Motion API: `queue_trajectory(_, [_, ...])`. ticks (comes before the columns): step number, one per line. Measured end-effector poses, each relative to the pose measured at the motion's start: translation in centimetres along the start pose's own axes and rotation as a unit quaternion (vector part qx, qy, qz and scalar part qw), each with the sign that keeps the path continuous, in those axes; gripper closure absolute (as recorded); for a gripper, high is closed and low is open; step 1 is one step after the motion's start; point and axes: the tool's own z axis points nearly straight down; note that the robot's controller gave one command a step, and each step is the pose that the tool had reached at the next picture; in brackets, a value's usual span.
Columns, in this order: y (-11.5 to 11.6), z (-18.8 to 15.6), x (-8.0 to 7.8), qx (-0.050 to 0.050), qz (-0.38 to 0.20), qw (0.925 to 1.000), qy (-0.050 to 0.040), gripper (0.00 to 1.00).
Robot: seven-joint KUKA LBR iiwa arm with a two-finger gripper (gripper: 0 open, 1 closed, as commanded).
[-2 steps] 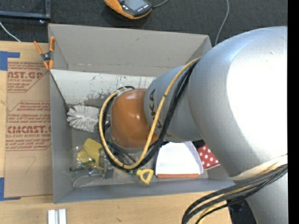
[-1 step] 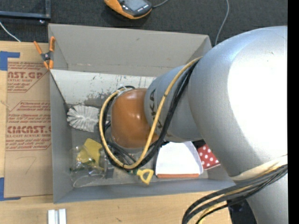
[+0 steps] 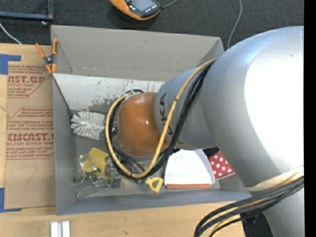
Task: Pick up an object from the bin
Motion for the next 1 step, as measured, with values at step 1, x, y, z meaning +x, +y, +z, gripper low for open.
queue_trajectory(1, [0.01, -1.06, -0.04, 0.0, 0.0, 1.0, -0.0009, 1.0])
